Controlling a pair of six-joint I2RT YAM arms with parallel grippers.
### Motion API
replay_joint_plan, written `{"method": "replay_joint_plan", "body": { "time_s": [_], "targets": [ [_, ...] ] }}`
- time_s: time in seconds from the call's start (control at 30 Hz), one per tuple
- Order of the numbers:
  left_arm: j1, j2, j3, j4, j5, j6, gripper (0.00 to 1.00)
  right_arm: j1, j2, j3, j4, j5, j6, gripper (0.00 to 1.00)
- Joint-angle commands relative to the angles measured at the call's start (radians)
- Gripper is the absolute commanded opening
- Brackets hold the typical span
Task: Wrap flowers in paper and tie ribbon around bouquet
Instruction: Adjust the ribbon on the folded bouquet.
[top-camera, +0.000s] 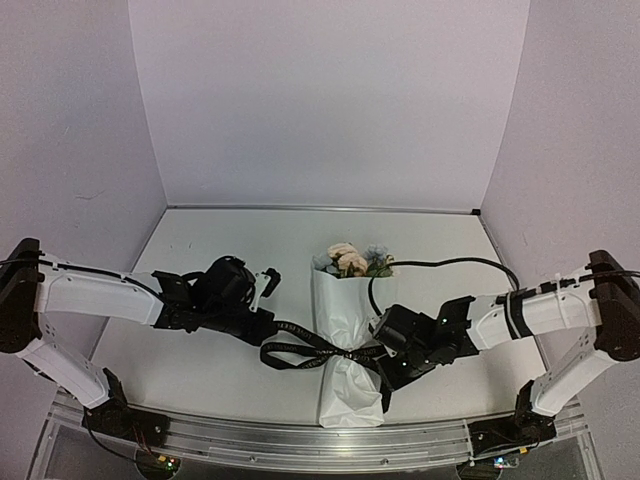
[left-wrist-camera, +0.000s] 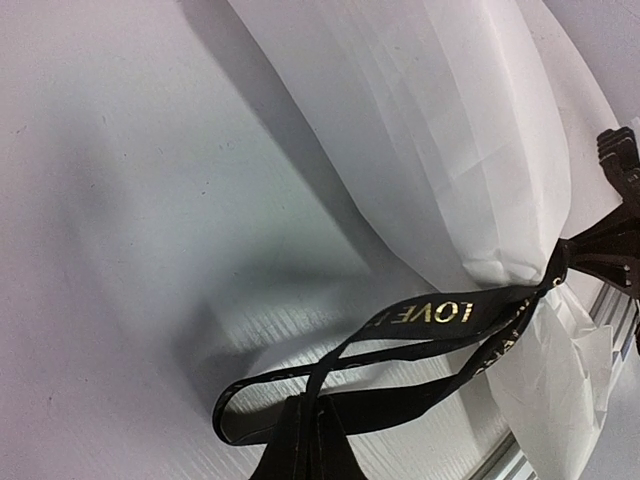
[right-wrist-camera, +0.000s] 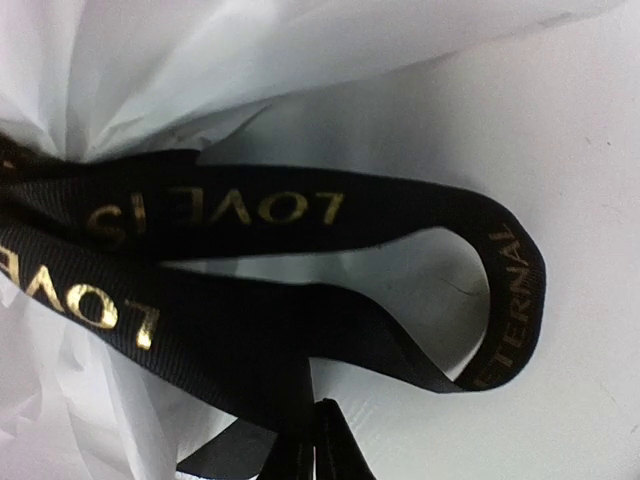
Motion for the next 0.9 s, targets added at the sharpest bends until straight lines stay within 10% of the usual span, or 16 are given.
{"method": "replay_joint_plan", "body": {
  "time_s": [0.0, 0.87],
  "targets": [
    [0.013, -0.019, -0.023, 0.028, -0.02, -0.019, 0.0, 0.001, -0.062, 0.019, -0.138, 0.057, 0.015, 0.01],
    [0.033, -0.027, -0.072, 0.067, 0.002, -0.025, 0.0, 0.001, -0.11, -0.029, -0.25, 0.082, 0.061, 0.03]
  ]
}}
